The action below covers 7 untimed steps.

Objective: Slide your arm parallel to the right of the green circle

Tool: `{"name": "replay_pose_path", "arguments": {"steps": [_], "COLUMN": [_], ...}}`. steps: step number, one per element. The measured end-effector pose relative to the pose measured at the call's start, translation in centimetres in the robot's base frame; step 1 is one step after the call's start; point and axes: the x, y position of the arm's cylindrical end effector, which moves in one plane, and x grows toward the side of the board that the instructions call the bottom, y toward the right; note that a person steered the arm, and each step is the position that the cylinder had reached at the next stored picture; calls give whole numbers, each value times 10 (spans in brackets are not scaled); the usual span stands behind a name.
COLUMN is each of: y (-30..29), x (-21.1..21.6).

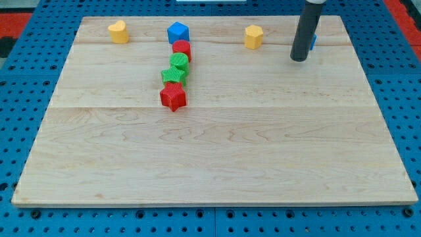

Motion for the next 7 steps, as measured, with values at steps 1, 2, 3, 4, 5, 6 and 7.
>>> {"name": "replay_pose_path", "arguments": {"steps": [1,2,3,4,5,6,7], "y": [-6,-11,-11,-11,-15,-24,-24], "x": [0,0,0,0,7,20,24]}}
